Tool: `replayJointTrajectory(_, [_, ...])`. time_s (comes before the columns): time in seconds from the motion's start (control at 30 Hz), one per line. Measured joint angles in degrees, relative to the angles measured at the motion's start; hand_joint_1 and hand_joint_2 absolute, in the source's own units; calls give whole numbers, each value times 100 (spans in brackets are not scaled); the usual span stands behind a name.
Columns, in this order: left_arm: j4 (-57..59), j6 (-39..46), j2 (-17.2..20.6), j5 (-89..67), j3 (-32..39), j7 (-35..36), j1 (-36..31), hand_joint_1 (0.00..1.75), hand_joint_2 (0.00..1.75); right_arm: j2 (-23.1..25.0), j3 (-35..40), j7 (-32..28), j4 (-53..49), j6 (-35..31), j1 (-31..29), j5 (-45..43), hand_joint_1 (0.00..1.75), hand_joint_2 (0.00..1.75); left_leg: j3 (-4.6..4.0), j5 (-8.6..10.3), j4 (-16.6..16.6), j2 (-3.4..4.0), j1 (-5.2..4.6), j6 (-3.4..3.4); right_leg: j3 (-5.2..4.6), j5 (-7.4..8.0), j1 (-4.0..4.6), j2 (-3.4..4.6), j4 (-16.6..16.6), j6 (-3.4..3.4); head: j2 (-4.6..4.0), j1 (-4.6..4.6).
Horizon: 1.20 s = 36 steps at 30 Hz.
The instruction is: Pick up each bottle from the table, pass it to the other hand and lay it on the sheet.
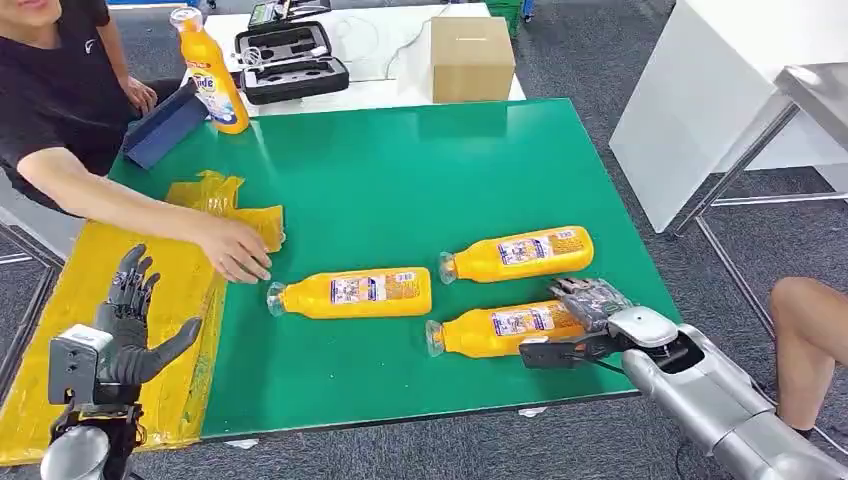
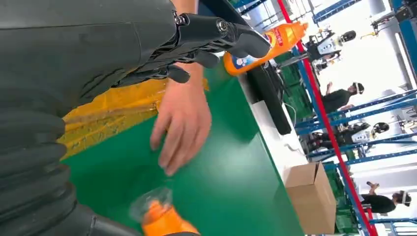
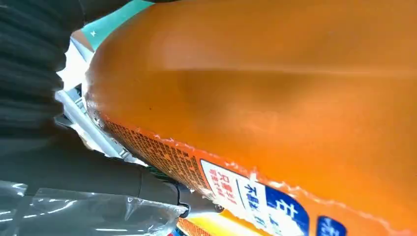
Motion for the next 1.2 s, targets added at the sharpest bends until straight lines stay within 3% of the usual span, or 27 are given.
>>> replayJointTrajectory(0.43, [20, -2, 7, 0, 0, -4, -2, 0, 175, 15, 0, -2, 35, 13, -27, -13, 0, 175, 1, 0, 0, 0, 0, 0, 1, 0, 0, 0, 0, 0, 0, 2])
replayJointTrajectory(0.47, [20, -2, 7, 0, 0, -4, -2, 0, 175, 15, 0, -4, 37, 13, -29, -13, 10, 175, 1, 0, 0, 0, 0, 0, 1, 0, 0, 0, 0, 0, 0, 2])
replayJointTrajectory(0.53, [20, -2, 7, 0, 0, -4, -2, 0, 175, 15, 0, -4, 42, 13, -29, -13, 10, 175, 2, 0, 0, 0, 0, 0, 1, 0, 0, 0, 0, 0, 0, 2])
replayJointTrajectory(0.57, [20, -2, 7, 0, 0, -4, -2, 0, 175, 17, 0, -9, 46, 13, -30, -24, 175, 175, 2, 0, 0, 0, 0, 0, 1, 0, 0, 0, 0, 0, 0, 2])
replayJointTrajectory(1.2, [133, 39, 94, 103, -105, -26, -110, 0, 175, -100, 385, -68, 153, 186, -270, -1042, 175, 175, 9, 1, 0, -4, 0, 0, 7, -3, -2, -2, 0, 1, 0, 2])
